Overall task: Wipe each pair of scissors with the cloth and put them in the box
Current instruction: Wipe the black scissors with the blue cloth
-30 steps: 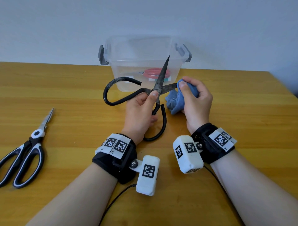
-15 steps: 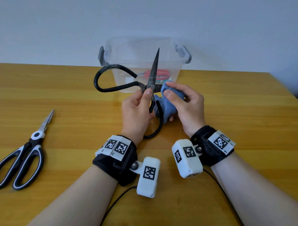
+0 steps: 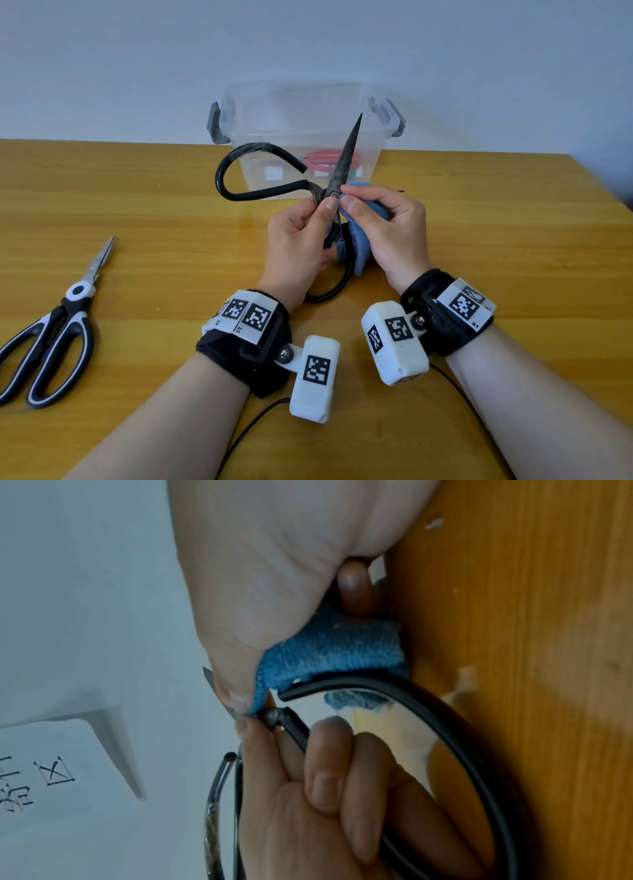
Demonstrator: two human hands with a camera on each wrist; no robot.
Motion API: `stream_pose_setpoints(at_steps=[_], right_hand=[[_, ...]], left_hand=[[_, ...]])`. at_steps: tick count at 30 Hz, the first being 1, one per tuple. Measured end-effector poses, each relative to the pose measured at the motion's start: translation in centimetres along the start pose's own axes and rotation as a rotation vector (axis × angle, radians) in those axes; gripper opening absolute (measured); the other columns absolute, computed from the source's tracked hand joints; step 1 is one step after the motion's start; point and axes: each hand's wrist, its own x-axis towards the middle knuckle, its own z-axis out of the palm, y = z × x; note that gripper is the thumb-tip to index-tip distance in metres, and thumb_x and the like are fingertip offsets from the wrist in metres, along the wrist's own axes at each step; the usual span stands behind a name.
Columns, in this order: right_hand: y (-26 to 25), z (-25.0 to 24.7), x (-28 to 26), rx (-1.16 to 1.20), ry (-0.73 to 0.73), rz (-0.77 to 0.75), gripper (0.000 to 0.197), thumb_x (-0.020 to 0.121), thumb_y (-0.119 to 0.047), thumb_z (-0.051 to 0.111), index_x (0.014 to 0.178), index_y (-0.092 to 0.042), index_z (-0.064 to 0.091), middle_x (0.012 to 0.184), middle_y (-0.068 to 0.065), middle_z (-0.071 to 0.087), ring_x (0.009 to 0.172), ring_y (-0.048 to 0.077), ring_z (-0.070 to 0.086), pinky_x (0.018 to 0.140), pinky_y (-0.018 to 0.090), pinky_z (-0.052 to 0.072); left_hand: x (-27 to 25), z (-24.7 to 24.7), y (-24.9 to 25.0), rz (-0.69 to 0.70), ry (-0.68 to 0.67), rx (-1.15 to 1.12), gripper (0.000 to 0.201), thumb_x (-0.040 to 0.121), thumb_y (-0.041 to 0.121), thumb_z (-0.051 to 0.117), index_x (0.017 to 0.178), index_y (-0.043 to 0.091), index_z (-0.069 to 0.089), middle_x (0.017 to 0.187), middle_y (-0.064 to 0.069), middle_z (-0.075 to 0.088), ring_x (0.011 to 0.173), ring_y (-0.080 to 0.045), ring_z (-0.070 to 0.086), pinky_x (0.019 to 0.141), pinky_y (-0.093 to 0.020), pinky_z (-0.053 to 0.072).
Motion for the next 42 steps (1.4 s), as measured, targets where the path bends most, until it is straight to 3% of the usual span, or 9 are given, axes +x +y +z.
stream_pose_setpoints(at_steps=[9, 14, 19, 24, 28, 31, 36, 39, 42], right_hand=[[1.7, -2.4, 1.8, 0.006, 0.423, 0.132, 0.012, 0.087, -0.019, 0.077, 0.084, -0.031, 0.076, 0.093, -0.009, 0.077, 0.096, 0.011, 0.072, 0.092, 0.040, 0.059], [1.6, -4.4, 2.8, 0.154, 0.575, 0.169, 0.017, 0.087, -0.026, 0.075, 0.103, -0.023, 0.074, 0.110, 0.009, 0.072, 0.083, 0.035, 0.070, 0.052, 0.032, 0.049], [1.3, -5.8, 3.0, 0.264, 0.257, 0.213, 0.014, 0.092, -0.016, 0.067, 0.096, -0.024, 0.078, 0.113, 0.002, 0.070, 0.093, 0.026, 0.065, 0.057, 0.032, 0.049], [0.2, -6.0, 2.6, 0.078, -0.019, 0.271, 0.026, 0.078, -0.013, 0.061, 0.061, -0.024, 0.077, 0.080, -0.006, 0.074, 0.094, 0.017, 0.064, 0.093, 0.043, 0.050], [-0.7, -6.7, 2.0, -0.099, -0.214, 0.316, 0.013, 0.068, -0.020, 0.064, 0.063, -0.009, 0.068, 0.070, -0.008, 0.070, 0.077, 0.010, 0.062, 0.081, 0.035, 0.047], [-1.1, -7.5, 1.4, -0.137, -0.320, 0.302, 0.014, 0.063, -0.033, 0.064, 0.060, -0.022, 0.072, 0.069, -0.005, 0.066, 0.072, 0.014, 0.057, 0.075, 0.032, 0.043], [-1.8, -8.8, 0.5, -0.146, -0.447, 0.245, 0.010, 0.070, -0.029, 0.066, 0.065, -0.028, 0.075, 0.073, -0.008, 0.069, 0.072, 0.010, 0.058, 0.072, 0.026, 0.044], [-1.7, -10.0, 0.5, -0.018, -0.309, 0.273, 0.017, 0.078, -0.013, 0.067, 0.075, -0.027, 0.076, 0.081, -0.006, 0.073, 0.081, 0.010, 0.066, 0.074, 0.026, 0.050], [-1.5, -11.8, 0.6, 0.192, -0.240, 0.442, 0.023, 0.078, -0.011, 0.068, 0.099, -0.019, 0.060, 0.083, 0.004, 0.073, 0.076, 0.024, 0.067, 0.055, 0.031, 0.053]], left_hand=[[0.1, -0.3, 0.1, -0.078, 0.059, 0.008, 0.038, 0.106, 0.024, 0.057, 0.070, 0.010, 0.055, 0.057, 0.003, 0.022, 0.044, -0.014, 0.023, 0.038, -0.018, 0.030], [0.2, -0.4, 0.2, -0.098, 0.035, 0.025, 0.040, 0.106, 0.026, 0.057, 0.071, 0.007, 0.054, 0.064, -0.002, 0.020, 0.051, -0.018, 0.022, 0.037, -0.016, 0.031], [0.1, -0.3, 0.1, -0.132, -0.005, 0.076, 0.035, 0.106, 0.028, 0.056, 0.078, 0.008, 0.061, 0.062, -0.001, 0.025, 0.053, -0.022, 0.031, 0.037, -0.013, 0.033], [0.1, -0.3, 0.2, -0.153, -0.021, 0.078, 0.033, 0.106, 0.025, 0.056, 0.078, 0.010, 0.056, 0.064, -0.002, 0.026, 0.055, -0.021, 0.030, 0.037, -0.013, 0.033], [0.0, -0.4, 0.3, -0.137, -0.073, 0.086, 0.028, 0.107, 0.024, 0.055, 0.089, 0.001, 0.058, 0.074, -0.020, 0.032, 0.055, -0.021, 0.027, 0.037, -0.015, 0.032], [-0.2, -0.3, 0.4, -0.119, -0.123, 0.071, 0.035, 0.107, 0.020, 0.056, 0.099, -0.013, 0.050, 0.073, -0.031, 0.027, 0.055, -0.021, 0.020, 0.037, -0.017, 0.026], [-0.8, 0.0, 1.0, -0.147, -0.203, 0.087, 0.016, 0.106, 0.018, 0.057, 0.097, 0.015, 0.070, 0.067, -0.006, 0.021, 0.049, -0.015, 0.020, 0.037, -0.016, 0.025], [-0.8, 0.0, 1.1, -0.179, -0.237, 0.113, 0.015, 0.106, 0.019, 0.056, 0.104, 0.013, 0.070, 0.059, 0.006, 0.028, 0.046, -0.014, 0.021, 0.038, -0.016, 0.023], [-0.8, 0.1, 1.1, -0.205, -0.282, 0.189, 0.018, 0.106, 0.021, 0.056, 0.112, 0.009, 0.069, 0.058, 0.007, 0.031, 0.044, -0.014, 0.024, 0.038, -0.016, 0.024]])
